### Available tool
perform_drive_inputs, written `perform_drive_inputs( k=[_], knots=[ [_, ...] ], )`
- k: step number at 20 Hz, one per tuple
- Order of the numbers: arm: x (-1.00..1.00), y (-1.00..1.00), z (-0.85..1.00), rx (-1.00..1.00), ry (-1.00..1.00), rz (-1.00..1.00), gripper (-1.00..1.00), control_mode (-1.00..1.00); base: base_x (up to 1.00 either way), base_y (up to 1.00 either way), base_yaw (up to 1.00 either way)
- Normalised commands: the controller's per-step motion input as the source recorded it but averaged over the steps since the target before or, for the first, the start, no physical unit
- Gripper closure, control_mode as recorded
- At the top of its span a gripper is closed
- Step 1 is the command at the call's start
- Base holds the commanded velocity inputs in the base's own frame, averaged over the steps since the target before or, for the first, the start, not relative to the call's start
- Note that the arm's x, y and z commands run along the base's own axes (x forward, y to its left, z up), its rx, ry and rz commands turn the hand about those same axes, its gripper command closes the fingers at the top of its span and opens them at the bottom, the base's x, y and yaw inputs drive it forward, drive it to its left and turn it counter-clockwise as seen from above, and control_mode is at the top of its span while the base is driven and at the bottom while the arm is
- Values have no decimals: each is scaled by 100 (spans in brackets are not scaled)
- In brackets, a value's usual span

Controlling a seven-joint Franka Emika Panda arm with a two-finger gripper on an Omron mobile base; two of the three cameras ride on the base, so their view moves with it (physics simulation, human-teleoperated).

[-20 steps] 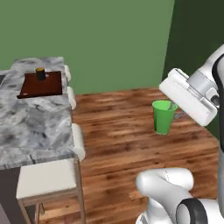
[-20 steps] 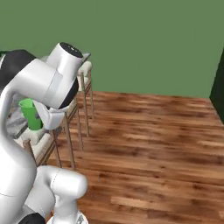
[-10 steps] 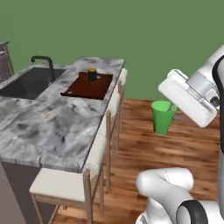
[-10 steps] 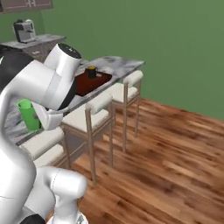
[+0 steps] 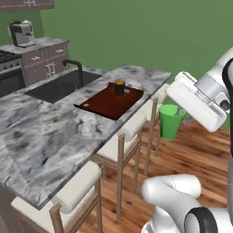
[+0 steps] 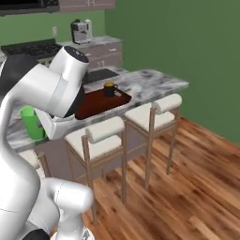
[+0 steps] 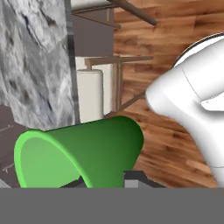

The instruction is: There is a tray on the dining counter. Grab the cup, mug, and pitcher and place them on the tray. The pitcher may be placed next to the tray if it cannot fit the tray.

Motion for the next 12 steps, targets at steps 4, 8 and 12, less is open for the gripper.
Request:
perform_drive_inputs(
  k=[4, 8, 12],
  knots=[
    [0, 0, 0, 0, 0, 0, 100, 100, 73, -72, 63],
    [0, 0, 0, 0, 0, 0, 100, 100, 79, -70, 61],
    [0, 0, 0, 0, 0, 0, 100, 100, 83, -56, 44]
  ],
)
